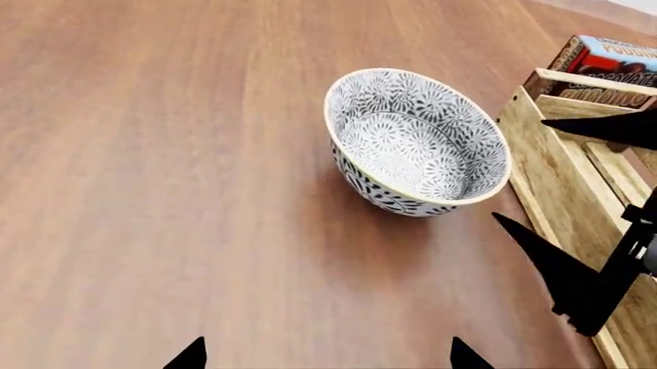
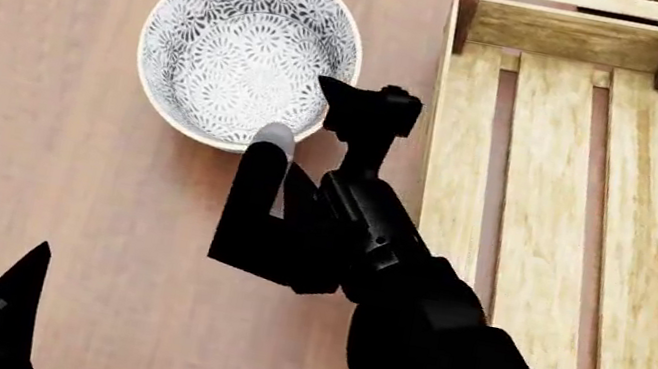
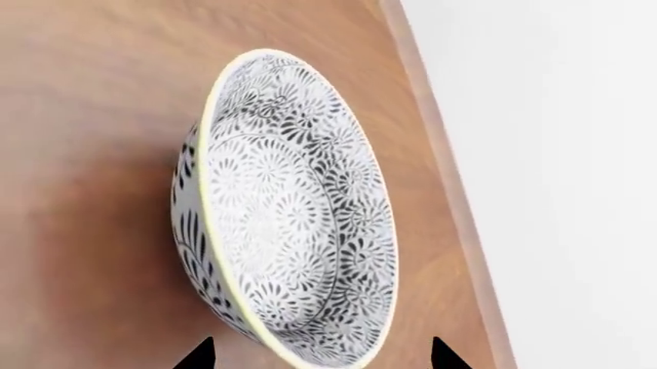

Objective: Pick up the bowl on the left and put it in the tray.

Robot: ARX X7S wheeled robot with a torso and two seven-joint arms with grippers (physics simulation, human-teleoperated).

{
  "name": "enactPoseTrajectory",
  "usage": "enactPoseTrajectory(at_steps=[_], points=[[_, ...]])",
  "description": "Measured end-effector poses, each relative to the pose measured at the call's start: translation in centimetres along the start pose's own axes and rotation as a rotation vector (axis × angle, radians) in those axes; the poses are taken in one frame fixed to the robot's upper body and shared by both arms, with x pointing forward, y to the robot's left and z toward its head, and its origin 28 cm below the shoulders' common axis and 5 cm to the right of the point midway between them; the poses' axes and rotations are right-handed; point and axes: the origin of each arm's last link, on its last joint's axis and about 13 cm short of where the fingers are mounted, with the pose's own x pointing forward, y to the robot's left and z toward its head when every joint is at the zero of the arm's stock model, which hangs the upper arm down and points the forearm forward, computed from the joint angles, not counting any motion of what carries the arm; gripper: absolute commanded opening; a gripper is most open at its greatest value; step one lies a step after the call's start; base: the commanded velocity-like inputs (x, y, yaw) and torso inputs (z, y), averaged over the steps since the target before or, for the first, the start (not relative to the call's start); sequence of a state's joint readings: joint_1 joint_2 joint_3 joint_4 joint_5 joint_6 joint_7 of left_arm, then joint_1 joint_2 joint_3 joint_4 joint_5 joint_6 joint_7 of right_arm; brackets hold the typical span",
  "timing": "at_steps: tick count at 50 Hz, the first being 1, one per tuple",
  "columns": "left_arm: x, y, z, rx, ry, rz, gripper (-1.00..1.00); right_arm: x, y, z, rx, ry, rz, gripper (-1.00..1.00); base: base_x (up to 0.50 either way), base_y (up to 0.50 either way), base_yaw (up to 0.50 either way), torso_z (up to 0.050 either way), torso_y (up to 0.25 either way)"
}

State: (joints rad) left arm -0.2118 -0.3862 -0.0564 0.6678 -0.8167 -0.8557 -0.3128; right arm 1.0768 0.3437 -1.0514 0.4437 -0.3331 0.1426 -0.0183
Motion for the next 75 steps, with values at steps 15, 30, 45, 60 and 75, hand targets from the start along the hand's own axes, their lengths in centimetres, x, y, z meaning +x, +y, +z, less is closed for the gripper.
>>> enactPoseTrajectory(at_steps=[15, 30, 45, 60, 75], points=[[-0.1, 0.2, -0.2, 0.003, 0.004, -0.007, 1.0, 2.3, 0.8, -0.7, -0.059, -0.031, 0.046, 1.0, 0.0, 0.0, 0.0, 0.0, 0.0], [-0.3, 0.4, -0.2, 0.007, 0.002, -0.01, 1.0, 3.4, 1.4, -1.2, -0.075, -0.053, 0.063, 1.0, 0.0, 0.0, 0.0, 0.0, 0.0], [-0.4, 0.4, -0.2, 0.01, -0.001, -0.007, 1.0, 3.5, 1.7, -1.9, -0.063, -0.048, 0.03, -1.0, 0.0, 0.0, 0.0, 0.0, 0.0], [-0.4, 0.4, -0.2, 0.015, -0.002, -0.004, 1.0, 2.6, 0.1, -1.6, -0.082, -0.066, -0.006, -1.0, 0.0, 0.0, 0.0, 0.0, 0.0], [-0.5, 0.4, -0.3, 0.012, -0.002, 0.004, 1.0, -1.8, -5.5, -1.1, -0.131, -0.055, -0.064, -1.0, 0.0, 0.0, 0.0, 0.0, 0.0]])
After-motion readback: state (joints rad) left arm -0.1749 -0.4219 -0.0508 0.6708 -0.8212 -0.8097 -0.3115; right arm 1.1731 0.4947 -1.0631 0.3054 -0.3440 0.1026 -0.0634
